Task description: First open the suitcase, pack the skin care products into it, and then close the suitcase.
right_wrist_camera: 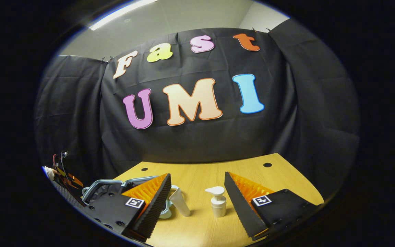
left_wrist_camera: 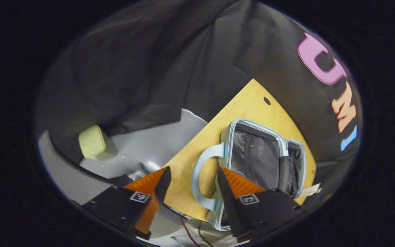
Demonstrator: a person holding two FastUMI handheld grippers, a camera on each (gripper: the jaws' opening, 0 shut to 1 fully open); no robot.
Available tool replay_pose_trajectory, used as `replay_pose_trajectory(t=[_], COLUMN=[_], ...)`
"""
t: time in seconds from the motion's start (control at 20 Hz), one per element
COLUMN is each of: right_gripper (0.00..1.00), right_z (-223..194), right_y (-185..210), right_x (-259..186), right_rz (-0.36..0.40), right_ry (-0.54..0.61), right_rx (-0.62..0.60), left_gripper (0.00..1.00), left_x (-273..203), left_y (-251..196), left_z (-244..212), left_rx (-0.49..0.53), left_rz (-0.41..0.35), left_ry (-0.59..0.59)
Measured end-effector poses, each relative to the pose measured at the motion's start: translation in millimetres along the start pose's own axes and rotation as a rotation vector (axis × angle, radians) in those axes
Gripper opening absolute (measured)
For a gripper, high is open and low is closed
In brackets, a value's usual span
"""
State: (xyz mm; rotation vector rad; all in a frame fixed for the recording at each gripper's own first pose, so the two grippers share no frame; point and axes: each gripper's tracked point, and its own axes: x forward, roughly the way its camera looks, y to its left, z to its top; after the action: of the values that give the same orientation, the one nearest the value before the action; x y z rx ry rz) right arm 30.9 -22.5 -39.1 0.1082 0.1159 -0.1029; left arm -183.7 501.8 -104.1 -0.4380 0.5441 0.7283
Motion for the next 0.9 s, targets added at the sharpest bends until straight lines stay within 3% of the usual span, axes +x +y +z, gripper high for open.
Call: replay_pose_trajectory(t=[0.05,0.1,0.2,0.3,0.4,0.45,0.65,0.9], right_gripper=[0.98,0.98,0.98,0.98,0.98,0.98,0.98,0.98], right_z=[-1.5,-2.7,-6.9,-15.2,-24.4,-29.7,-58.9,-85.0], right_y=[-3.4,-7.7,-17.7,-26.3,-32.8,-36.3,-44.6,-43.6], right_x=[1.8,3.9,8.2,14.8,22.1,26.3,38.4,53.7], right_rz=[-0.001,-0.006,-0.014,-0.015,-0.007,-0.005,0.007,0.038], right_ry=[0.006,0.006,0.013,0.029,0.047,0.058,0.115,0.168], right_rx=[0.006,0.002,-0.027,-0.046,-0.033,-0.028,-0.008,-0.030], left_gripper=[0.95,0.90,0.93,0.93,0.97,0.93,0.94,0.93], left_x=[-10.1,-22.4,-45.4,-61.1,-71.4,-76.7,-91.3,-108.6], left_y=[-9.0,-26.7,-79.9,-146.6,-229.0,-267.5,-391.8,-507.6], left_z=[11.4,20.8,28.1,11.3,-19.9,-34.8,-84.2,-143.9], left_rx=[0.056,0.107,0.199,0.262,0.260,0.266,0.366,0.404], left_rz=[0.030,0.046,0.002,-0.091,-0.249,-0.313,-0.515,-0.725], left_ry=[-0.067,-0.133,-0.235,-0.246,-0.209,-0.199,-0.252,-0.250])
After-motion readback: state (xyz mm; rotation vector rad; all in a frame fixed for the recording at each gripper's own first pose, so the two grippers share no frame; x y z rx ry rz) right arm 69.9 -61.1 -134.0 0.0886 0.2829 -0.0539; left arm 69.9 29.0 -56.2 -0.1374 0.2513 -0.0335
